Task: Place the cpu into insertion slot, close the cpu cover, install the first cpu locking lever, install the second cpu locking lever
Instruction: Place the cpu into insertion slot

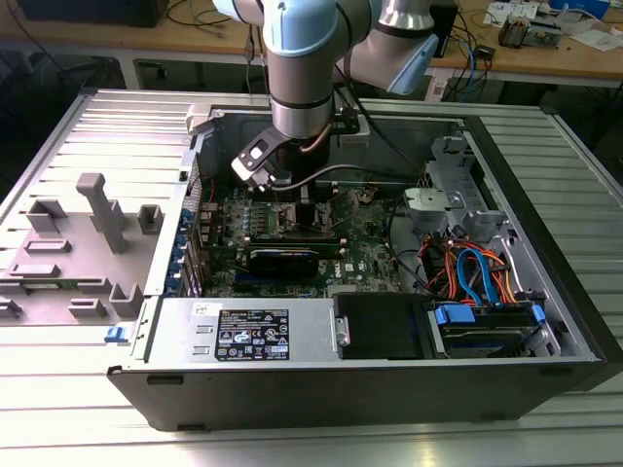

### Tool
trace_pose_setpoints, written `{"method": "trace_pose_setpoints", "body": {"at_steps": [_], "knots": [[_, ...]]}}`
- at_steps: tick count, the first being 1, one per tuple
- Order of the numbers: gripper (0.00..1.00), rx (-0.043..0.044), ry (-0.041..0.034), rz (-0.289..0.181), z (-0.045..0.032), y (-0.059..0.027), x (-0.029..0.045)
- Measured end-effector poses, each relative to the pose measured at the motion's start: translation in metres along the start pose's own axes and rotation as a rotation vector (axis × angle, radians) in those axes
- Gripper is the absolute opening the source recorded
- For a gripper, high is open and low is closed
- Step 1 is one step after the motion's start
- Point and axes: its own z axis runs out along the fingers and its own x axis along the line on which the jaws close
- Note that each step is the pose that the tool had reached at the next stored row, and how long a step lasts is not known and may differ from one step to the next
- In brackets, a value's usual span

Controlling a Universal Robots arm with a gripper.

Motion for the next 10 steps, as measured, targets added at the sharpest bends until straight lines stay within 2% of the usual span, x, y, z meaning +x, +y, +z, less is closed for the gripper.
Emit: {"method": "trace_pose_setpoints", "body": {"at_steps": [10], "knots": [[0.54, 0.0, -0.0002, 0.003, 0.0037, -0.0005, 0.0006]]}}
